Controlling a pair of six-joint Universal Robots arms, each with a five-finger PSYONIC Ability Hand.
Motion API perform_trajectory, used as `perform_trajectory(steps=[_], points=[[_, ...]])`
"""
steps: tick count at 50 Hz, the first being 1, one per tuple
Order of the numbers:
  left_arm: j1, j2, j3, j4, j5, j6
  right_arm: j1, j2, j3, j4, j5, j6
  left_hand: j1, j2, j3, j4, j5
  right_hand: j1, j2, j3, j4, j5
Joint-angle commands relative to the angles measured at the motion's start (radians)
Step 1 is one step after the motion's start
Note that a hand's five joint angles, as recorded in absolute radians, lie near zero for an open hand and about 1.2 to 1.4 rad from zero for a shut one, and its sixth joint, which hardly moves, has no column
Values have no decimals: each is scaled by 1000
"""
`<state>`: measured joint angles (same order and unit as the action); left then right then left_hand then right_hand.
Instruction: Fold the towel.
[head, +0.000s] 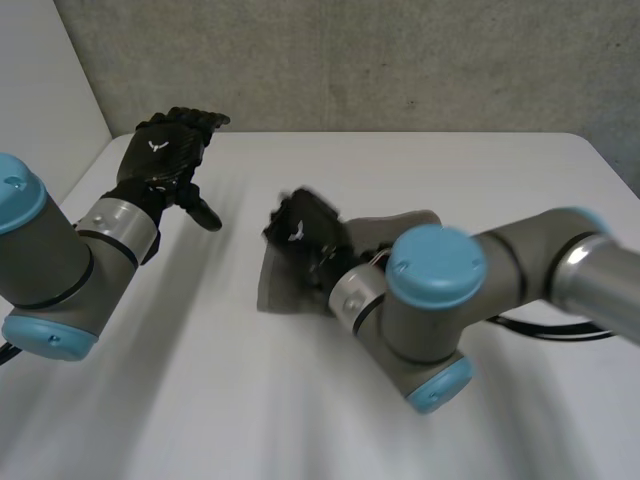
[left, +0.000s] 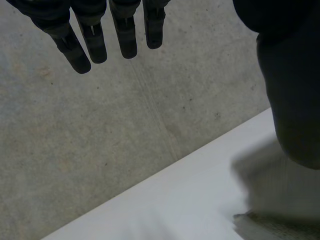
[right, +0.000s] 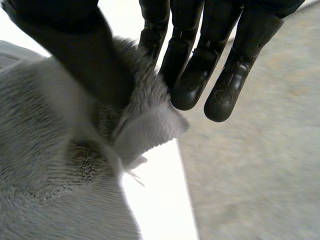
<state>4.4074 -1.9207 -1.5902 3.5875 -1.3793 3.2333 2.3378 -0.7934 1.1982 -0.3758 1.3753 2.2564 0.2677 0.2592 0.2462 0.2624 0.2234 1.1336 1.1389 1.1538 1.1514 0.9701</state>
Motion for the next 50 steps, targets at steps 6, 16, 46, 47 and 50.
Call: perform_trajectory(steps=[6,16,46,47,50], points=[[-25,-32,-1,0,-3,-1,-18,-27,24,14,-5,121,-84,-75,-62,-78,-214,-959,-964,-979,-977,-970],[-49,-32,-10,2,-3,-1,-202,-293,239,154,16,379,-84,-75,-62,-78,-214,-959,-964,-979,-977,-970],[-68,-64,-22,2,-1,-1,-457,-175,390,167,-48,387,-81,-72,-59,-75,-211,263,257,242,245,252],[-68,-64,-24,2,-1,-1,-460,-176,389,167,-48,388,-81,-72,-59,-75,-211,263,257,242,245,252],[-69,-63,-24,2,-1,-1,-459,-184,388,167,-48,388,-81,-72,-59,-75,-211,263,257,242,245,252]])
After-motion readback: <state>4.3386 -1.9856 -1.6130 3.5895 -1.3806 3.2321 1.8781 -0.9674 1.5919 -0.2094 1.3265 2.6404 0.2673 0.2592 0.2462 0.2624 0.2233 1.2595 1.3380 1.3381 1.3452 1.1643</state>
